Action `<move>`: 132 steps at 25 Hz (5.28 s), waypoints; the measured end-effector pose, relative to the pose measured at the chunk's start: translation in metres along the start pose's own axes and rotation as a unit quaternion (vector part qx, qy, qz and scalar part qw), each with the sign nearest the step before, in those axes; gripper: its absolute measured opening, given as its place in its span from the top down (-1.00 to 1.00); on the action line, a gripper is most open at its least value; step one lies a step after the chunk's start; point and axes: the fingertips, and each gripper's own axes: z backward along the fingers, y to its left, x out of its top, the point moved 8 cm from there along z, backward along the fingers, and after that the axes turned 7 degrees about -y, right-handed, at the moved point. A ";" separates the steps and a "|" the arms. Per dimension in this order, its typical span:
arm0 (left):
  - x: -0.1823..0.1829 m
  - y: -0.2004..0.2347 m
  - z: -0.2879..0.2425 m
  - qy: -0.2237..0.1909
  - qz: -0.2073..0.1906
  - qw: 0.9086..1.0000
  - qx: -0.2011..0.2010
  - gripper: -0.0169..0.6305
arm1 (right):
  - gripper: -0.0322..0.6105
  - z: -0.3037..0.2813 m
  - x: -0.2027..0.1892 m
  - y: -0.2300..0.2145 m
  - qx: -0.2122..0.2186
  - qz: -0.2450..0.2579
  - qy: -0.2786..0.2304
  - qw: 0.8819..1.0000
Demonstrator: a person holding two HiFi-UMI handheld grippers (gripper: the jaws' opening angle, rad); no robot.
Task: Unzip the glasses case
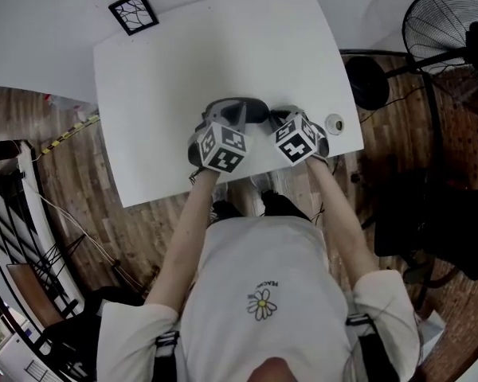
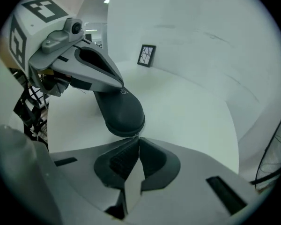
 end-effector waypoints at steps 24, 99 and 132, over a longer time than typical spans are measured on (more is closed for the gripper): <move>-0.035 0.022 0.060 0.058 0.163 0.982 0.082 0.60 | 0.88 -0.008 0.035 0.132 0.189 0.185 -0.047 0.963; -0.020 -0.019 0.041 0.095 0.123 0.985 0.079 0.91 | 0.87 -0.018 0.042 -0.007 0.185 0.472 0.044 0.861; 0.012 0.029 0.067 -0.005 0.146 0.981 0.128 0.80 | 0.55 -0.036 0.131 -0.003 0.177 0.574 -0.011 0.799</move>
